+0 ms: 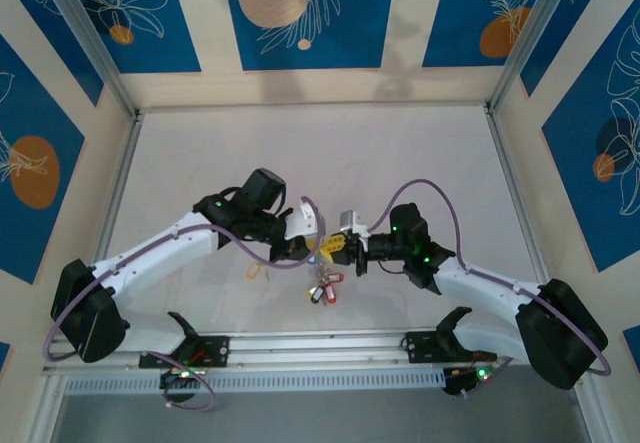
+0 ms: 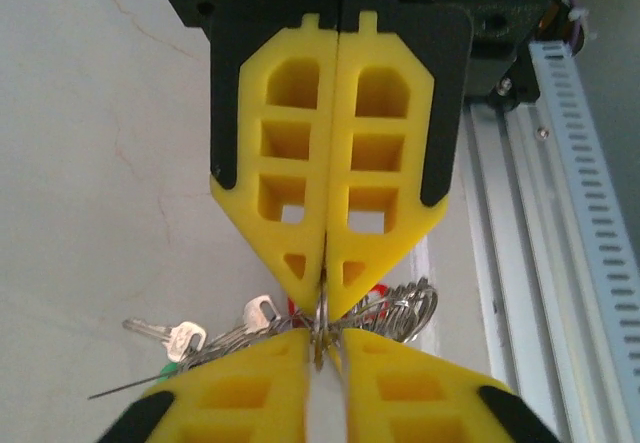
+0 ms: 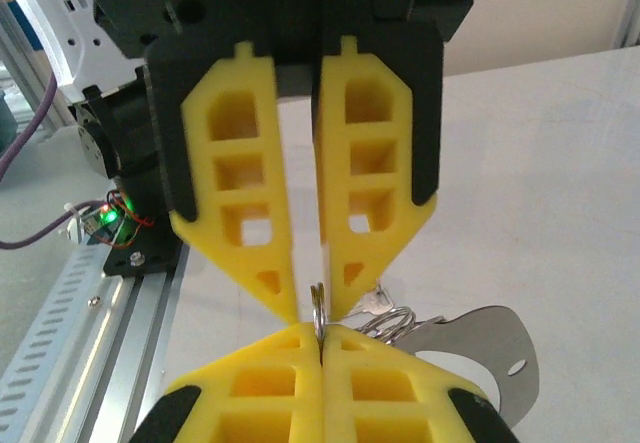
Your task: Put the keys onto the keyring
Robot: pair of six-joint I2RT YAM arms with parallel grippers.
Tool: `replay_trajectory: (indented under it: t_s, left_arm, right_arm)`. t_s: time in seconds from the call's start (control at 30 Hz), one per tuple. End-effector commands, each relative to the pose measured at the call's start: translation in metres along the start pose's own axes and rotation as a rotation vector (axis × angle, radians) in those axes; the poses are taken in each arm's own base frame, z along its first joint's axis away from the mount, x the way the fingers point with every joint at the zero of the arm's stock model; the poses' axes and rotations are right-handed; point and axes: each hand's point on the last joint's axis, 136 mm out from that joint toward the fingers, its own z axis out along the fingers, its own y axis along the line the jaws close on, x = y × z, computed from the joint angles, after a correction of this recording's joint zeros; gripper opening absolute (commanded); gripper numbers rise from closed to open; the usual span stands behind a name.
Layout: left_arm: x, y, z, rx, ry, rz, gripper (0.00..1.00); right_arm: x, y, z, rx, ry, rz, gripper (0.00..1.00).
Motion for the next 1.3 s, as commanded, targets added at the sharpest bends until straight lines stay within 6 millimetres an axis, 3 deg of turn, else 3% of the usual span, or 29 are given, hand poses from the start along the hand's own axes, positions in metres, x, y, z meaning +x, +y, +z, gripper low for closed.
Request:
replay_trajectory:
  t_s: [0.0,0.5,0.6,0.63,0.67,0.77,0.8,0.87,1.07,1.27]
  left_arm:
    - [-0.007,-0.008,-0.002,0.024,-0.058,0.014,0.21]
    - [-0.011,-0.003,0.007,0.03,-0.096,-0.02,0.2]
    - [-0.008,0.002,0.009,0.006,-0.088,-0.035,0.11]
    - [-0.007,0.004,0.008,-0.01,-0.085,-0.03,0.03]
    - [-0.006,0.004,0.007,-0.02,-0.082,-0.015,0.0]
    - [-0.008,0.003,0.0,-0.042,-0.088,0.018,0.0]
    - [-0.008,0.003,-0.002,-0.05,-0.085,0.027,0.0]
    - [-0.006,0.004,-0.008,-0.073,-0.051,0.06,0.0]
    - [-0.003,0.012,-0.034,-0.148,0.109,0.174,0.0]
    - [-0.004,0.021,-0.047,-0.202,0.178,0.234,0.0]
  right_arm:
    - [-0.012,0.001,-0.005,0.002,-0.07,-0.023,0.0]
    - [-0.012,0.005,-0.01,0.008,-0.096,-0.052,0.0]
    - [-0.012,0.005,-0.011,0.011,-0.098,-0.051,0.0]
    - [-0.012,0.005,-0.011,0.012,-0.098,-0.051,0.0]
    - [-0.011,0.005,-0.011,0.012,-0.095,-0.049,0.0]
    - [-0.01,0.002,-0.012,0.034,-0.092,-0.044,0.0]
    - [-0.01,0.001,-0.012,0.045,-0.088,-0.041,0.05]
    - [-0.009,-0.004,-0.014,0.085,-0.078,-0.048,0.27]
    - [-0.008,-0.006,-0.022,0.131,-0.012,-0.119,0.33]
    - [-0.012,-0.001,-0.02,0.101,-0.005,-0.131,0.35]
